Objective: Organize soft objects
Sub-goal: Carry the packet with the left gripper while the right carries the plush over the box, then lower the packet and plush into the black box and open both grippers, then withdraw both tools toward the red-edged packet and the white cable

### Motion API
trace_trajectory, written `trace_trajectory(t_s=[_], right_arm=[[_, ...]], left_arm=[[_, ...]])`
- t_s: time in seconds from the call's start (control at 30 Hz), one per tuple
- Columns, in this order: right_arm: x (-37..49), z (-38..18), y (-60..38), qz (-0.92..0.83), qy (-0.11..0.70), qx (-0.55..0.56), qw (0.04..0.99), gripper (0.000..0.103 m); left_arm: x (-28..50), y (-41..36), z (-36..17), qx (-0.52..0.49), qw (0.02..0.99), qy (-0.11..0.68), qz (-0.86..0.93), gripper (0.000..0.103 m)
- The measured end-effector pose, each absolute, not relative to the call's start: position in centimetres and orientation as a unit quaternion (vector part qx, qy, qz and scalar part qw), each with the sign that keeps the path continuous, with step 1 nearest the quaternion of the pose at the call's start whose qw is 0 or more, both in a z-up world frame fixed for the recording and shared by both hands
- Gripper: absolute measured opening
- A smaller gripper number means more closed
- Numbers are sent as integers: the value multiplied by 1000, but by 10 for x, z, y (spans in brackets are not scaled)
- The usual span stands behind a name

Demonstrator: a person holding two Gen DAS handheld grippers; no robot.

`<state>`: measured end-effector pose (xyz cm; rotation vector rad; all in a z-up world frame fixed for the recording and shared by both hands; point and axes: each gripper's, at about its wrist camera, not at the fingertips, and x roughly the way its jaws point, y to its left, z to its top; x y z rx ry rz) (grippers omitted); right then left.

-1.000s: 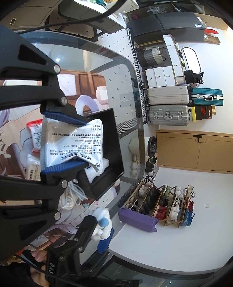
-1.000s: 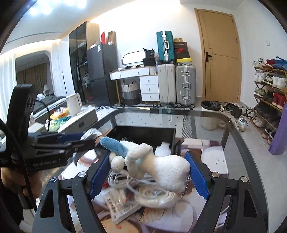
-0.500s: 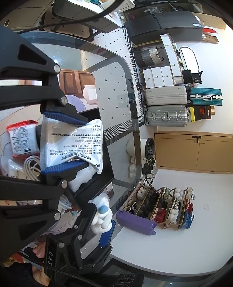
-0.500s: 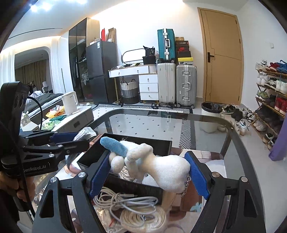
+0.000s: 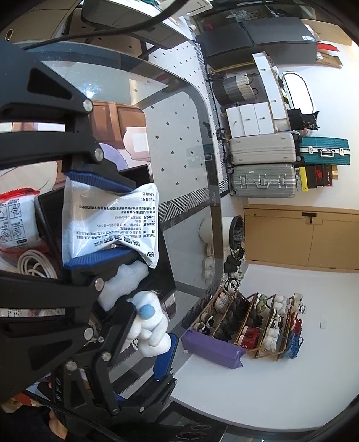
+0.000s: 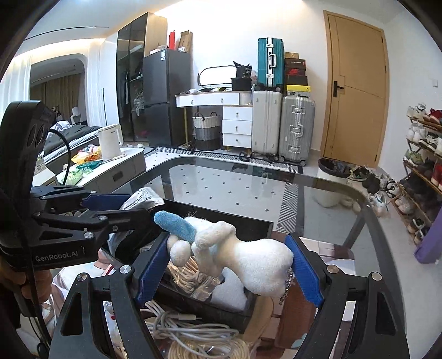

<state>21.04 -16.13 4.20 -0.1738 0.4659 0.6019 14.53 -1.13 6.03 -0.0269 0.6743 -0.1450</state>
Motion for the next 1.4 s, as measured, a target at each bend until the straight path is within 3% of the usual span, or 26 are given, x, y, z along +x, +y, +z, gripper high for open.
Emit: trace_trajectory(t_s=[0.23, 0.53, 0.6, 0.73, 0.77, 1.0, 1.4], right_arm=[[217, 34, -140, 310, 234, -116, 914, 85], [204, 19, -133, 302, 233, -150, 912, 100], [200, 20, -139, 297, 233, -145, 914, 101], [191, 24, -152, 289, 236, -124, 919, 102], [188, 26, -155, 289, 236, -121, 920, 102], [170, 31, -178, 277, 228, -99, 928, 102], [155, 28, -204, 266, 262, -48, 926, 102]], left_arm=[[149, -6, 57, -12, 940, 334, -68, 41], [155, -16, 57, -3, 937, 341, -73, 47], [154, -16, 56, -4, 936, 342, -77, 59], [151, -19, 59, -2, 936, 342, -80, 69], [150, -20, 60, -2, 936, 343, -78, 78], [134, -17, 67, -4, 940, 334, -67, 103], [108, -2, 62, -17, 943, 331, -40, 103]])
